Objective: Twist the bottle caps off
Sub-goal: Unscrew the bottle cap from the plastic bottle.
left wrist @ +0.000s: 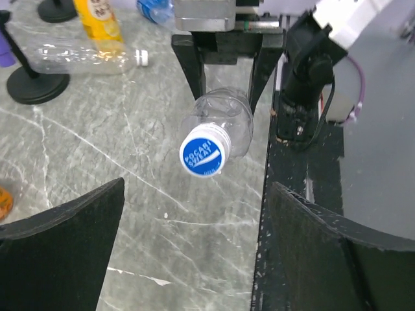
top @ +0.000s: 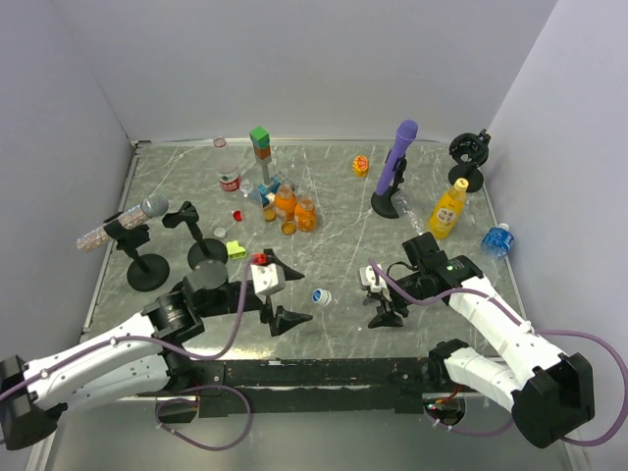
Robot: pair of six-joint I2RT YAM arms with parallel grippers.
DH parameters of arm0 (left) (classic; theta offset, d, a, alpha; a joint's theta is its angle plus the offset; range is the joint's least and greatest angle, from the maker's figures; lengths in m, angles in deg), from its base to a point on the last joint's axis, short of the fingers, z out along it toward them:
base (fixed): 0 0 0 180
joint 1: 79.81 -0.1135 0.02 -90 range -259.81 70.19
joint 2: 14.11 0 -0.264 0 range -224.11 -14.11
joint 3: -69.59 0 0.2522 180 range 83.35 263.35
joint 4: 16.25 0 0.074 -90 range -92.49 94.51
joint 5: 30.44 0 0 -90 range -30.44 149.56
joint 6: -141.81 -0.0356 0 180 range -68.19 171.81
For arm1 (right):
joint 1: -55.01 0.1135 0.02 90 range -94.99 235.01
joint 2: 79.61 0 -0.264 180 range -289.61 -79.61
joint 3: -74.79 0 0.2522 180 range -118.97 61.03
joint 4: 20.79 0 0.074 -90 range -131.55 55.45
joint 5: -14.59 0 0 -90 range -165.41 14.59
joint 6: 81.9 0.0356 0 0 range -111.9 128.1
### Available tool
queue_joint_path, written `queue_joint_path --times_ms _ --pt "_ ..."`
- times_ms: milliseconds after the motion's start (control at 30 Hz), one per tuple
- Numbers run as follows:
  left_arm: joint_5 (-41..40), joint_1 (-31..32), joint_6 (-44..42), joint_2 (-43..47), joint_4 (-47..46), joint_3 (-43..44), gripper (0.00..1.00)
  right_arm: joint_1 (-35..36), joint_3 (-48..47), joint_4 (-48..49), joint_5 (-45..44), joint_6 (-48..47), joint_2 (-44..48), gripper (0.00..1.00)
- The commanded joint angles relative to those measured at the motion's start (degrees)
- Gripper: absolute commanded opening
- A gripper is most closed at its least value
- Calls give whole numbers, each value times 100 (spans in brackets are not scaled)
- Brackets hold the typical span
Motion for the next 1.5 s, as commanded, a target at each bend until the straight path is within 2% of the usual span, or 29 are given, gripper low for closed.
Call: queue_joint_path --times_ms 0,267,367,467,733,867,933,1033,1100,1167,1300,1467 --pt "572 20 -603 -424 -457 396 92 -24 -11 42 185 -196 37 16" --pt "775 11 -533 -978 -738 519 80 -24 -2 59 159 -187 81 16" --pt "836 11 -481 -1075 -791 537 73 -24 -11 50 168 -187 64 16" --pt "907 11 -393 -1198 -791 607 62 -24 -11 50 168 -196 64 16" --pt "977 11 -252 -1374 -826 704 48 -24 -3 50 159 -196 73 16" --pt "916 11 -103 -1348 -791 721 36 -24 -3 50 159 -187 64 16" --pt "872 2 46 -1322 -774 721 27 -24 -3 50 159 -187 64 16" --pt "810 11 511 -1216 -748 712 19 -24 -3 50 150 -178 72 16" --pt "679 2 1002 -1163 -695 747 10 -24 6 50 150 -178 73 16" --pt "355 2 1975 -1154 -538 852 1 -24 6 59 150 -187 64 16" --pt "-77 2 3577 -1365 244 1326 1 -24 -3 50 150 -196 37 16" --pt "-402 11 4931 -1313 834 1530 1 -24 -11 59 150 -178 37 16"
